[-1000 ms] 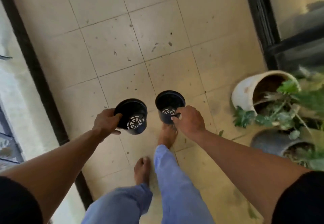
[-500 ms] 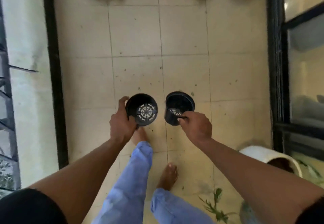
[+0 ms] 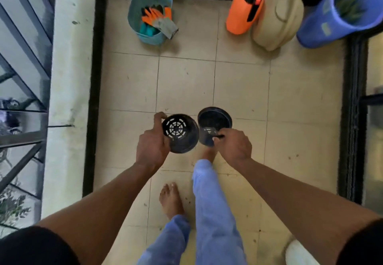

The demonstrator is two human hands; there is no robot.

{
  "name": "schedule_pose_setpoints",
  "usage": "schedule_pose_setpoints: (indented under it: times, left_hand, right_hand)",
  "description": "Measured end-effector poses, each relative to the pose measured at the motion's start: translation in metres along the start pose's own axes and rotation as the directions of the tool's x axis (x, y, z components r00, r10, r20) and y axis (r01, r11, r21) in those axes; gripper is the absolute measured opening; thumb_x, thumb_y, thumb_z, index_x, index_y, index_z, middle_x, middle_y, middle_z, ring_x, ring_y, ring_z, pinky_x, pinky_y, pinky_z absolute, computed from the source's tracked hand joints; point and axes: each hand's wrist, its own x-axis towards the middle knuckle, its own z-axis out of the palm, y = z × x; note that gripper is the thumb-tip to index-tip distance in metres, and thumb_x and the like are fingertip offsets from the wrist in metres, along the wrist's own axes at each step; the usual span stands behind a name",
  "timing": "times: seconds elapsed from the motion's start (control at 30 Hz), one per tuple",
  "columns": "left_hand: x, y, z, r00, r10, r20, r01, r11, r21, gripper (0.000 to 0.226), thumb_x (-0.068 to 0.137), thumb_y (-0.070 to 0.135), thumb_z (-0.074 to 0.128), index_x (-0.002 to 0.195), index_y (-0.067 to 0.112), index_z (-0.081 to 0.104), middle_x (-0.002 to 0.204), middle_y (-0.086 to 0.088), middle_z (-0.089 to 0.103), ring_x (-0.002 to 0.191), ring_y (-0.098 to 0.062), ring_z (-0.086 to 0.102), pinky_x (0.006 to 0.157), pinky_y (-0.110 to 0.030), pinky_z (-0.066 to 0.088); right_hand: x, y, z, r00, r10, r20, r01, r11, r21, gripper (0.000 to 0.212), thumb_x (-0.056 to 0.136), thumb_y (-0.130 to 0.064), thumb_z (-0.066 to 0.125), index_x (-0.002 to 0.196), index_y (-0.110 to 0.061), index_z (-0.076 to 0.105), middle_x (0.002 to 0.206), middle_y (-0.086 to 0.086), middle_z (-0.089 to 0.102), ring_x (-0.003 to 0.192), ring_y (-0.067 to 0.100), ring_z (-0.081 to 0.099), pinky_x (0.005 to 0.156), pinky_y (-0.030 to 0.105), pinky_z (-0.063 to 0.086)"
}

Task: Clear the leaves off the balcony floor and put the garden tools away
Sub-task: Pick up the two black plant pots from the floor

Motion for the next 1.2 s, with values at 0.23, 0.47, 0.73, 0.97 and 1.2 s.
schedule_pose_setpoints:
  times: [0.23, 0.47, 0.73, 0.97, 1.2]
  left_hand:
    - [0.075, 0.052, -0.019, 0.999, 0.032, 0.040, -0.035, 0.996, 0.087, 0.063, 0.093, 0.014, 0.047, 0.147, 0.039, 0.024, 0.082, -0.013, 0.069, 0.070, -0.041, 0.064, 0.061, -0.040, 0.052]
    - [0.166, 0.096, -0.025, 0.999, 0.036, -0.023, -0.033, 0.990, 0.135, 0.071, 0.086, 0.008, 0.052, 0.146, 0.032, 0.025, 0.070, -0.009, 0.056, 0.061, -0.035, 0.049, 0.059, -0.036, 0.034]
    - [0.252, 0.115, -0.040, 0.991, 0.119, -0.068, -0.113, 0.990, 0.084, 0.054, 0.087, 0.020, 0.044, 0.140, 0.031, 0.045, 0.075, -0.014, 0.068, 0.069, -0.041, 0.058, 0.068, -0.043, 0.049]
    - [0.314, 0.108, -0.067, 0.992, 0.125, 0.001, -0.124, 0.980, 0.153, 0.032, 0.089, 0.033, 0.042, 0.100, 0.016, 0.068, 0.086, -0.012, 0.074, 0.083, -0.041, 0.067, 0.073, -0.041, 0.047]
    - [0.373, 0.095, -0.100, 0.971, 0.156, 0.181, -0.194, 0.958, 0.211, 0.035, 0.082, 0.033, 0.071, 0.114, 0.019, 0.066, 0.098, -0.008, 0.074, 0.095, -0.035, 0.066, 0.081, -0.039, 0.048]
  right_hand:
    - [0.085, -0.023, -0.066, 0.991, -0.082, 0.108, 0.094, 0.990, -0.106, 0.019, 0.092, -0.041, 0.065, 0.102, -0.028, 0.074, 0.103, 0.001, 0.074, 0.095, 0.028, 0.070, 0.072, 0.030, 0.051]
    - [0.166, -0.039, -0.126, 0.981, -0.164, 0.102, 0.176, 0.977, -0.122, 0.021, 0.093, -0.041, 0.065, 0.106, -0.029, 0.074, 0.102, 0.001, 0.075, 0.092, 0.029, 0.069, 0.075, 0.034, 0.058]
    - [0.233, -0.065, -0.160, 0.992, -0.099, 0.078, 0.108, 0.987, -0.121, 0.017, 0.093, -0.041, 0.066, 0.103, -0.029, 0.073, 0.098, 0.001, 0.074, 0.091, 0.030, 0.069, 0.070, 0.030, 0.051]
    - [0.273, -0.108, -0.176, 0.999, -0.011, 0.053, 0.015, 0.996, -0.082, 0.017, 0.093, -0.038, 0.065, 0.101, -0.026, 0.073, 0.096, 0.003, 0.073, 0.087, 0.029, 0.068, 0.069, 0.031, 0.052]
    - [0.317, -0.152, -0.183, 1.000, 0.019, 0.011, -0.019, 1.000, -0.020, 0.019, 0.093, -0.036, 0.064, 0.099, -0.020, 0.073, 0.095, 0.008, 0.074, 0.088, 0.032, 0.068, 0.072, 0.036, 0.056]
